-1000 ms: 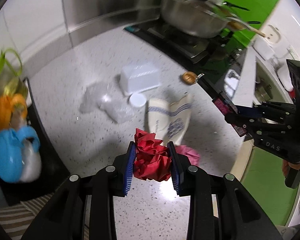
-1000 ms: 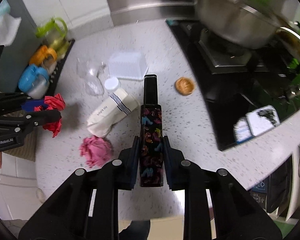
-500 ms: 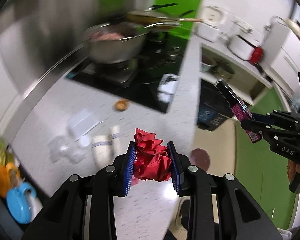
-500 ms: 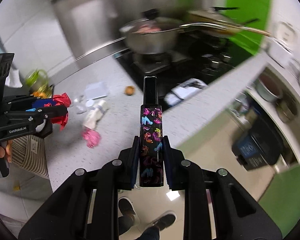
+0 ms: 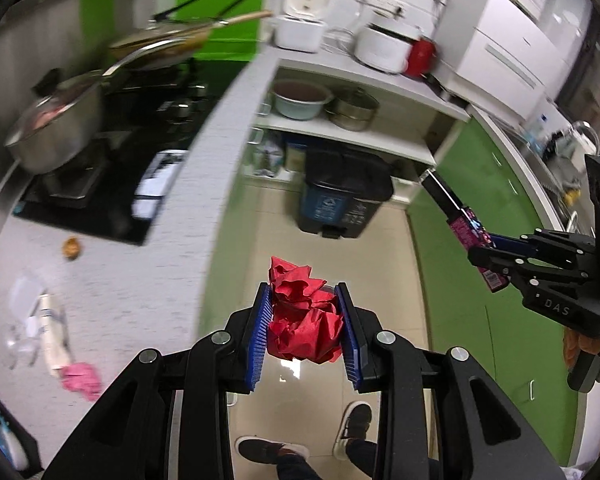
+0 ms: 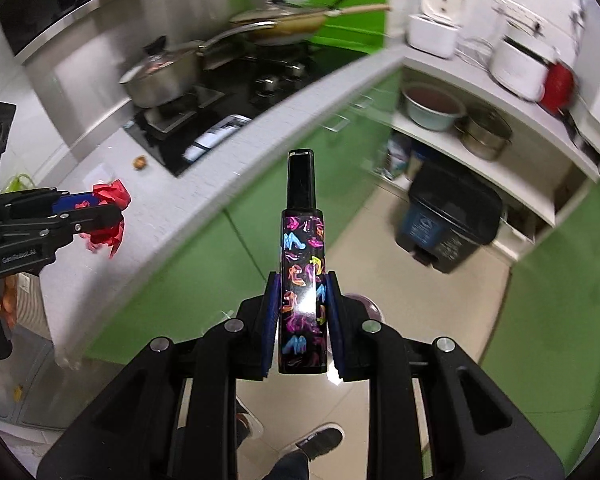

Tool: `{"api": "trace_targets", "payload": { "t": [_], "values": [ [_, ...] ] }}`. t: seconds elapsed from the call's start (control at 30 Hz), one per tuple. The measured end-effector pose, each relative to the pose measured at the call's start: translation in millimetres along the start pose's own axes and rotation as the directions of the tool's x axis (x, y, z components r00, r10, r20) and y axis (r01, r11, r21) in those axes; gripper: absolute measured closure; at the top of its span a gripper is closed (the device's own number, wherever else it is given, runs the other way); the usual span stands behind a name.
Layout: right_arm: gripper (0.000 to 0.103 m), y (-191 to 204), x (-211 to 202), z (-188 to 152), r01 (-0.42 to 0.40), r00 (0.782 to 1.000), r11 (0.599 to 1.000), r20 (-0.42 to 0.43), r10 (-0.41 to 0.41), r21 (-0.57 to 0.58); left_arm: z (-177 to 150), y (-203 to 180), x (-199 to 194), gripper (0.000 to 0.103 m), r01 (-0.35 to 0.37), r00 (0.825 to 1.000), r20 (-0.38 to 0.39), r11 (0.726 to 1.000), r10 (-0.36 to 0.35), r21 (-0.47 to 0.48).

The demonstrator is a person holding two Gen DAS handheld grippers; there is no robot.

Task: Collect trash
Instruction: 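Carry the red tissue and the black bottle to the pink wastebasket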

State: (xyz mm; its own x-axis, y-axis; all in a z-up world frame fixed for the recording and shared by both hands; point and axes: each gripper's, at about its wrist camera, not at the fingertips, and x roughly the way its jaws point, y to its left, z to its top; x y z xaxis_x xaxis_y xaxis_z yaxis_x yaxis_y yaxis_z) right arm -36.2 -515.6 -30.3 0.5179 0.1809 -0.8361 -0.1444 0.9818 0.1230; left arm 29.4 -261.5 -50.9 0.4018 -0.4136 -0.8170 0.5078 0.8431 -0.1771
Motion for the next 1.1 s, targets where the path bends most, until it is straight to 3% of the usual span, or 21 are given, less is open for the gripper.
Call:
{"api": "trace_targets", "payload": {
  "t": [0.23, 0.37, 0.6, 0.93, 1.1],
  "values": [
    [0.081, -56.6, 16.4, -26.4, 0.012, 0.999, 0.999, -0.040, -0.011, 0.031, 9.8, -50.0, 52.9, 0.071, 0.025, 0.999, -0.043, 0.999, -0.024, 0.042],
    [0.081, -85.0, 47.2, -38.9, 0.024, 0.998, 0.997, -0.062, -0.020, 0.068, 9.7, -61.6, 106.0, 0.071, 0.055, 0.995, -0.090, 0.996, -0.049, 0.075],
    [0.081, -125.3, 137.1, -73.8, 0.040, 0.993, 0.991, -0.112, -0.026, 0.128, -5.3, -63.0, 212.3, 0.071, 0.104, 0.983, -0.164, 0.988, -0.085, 0.115],
    [0.081, -167.6, 269.6, -124.1, 0.049, 0.987, 0.982, -0.157, -0.019, 0.185, -51.4, -51.3, 383.9, 0.071, 0.155, 0.955, -0.274, 0.979, -0.114, 0.135],
    [0.081, -181.6, 316.8, -142.4, 0.054, 0.984, 0.979, -0.178, -0.019, 0.196, -68.5, -42.2, 441.0, 0.071, 0.170, 0.942, -0.313, 0.978, -0.124, 0.123]
  ]
}}
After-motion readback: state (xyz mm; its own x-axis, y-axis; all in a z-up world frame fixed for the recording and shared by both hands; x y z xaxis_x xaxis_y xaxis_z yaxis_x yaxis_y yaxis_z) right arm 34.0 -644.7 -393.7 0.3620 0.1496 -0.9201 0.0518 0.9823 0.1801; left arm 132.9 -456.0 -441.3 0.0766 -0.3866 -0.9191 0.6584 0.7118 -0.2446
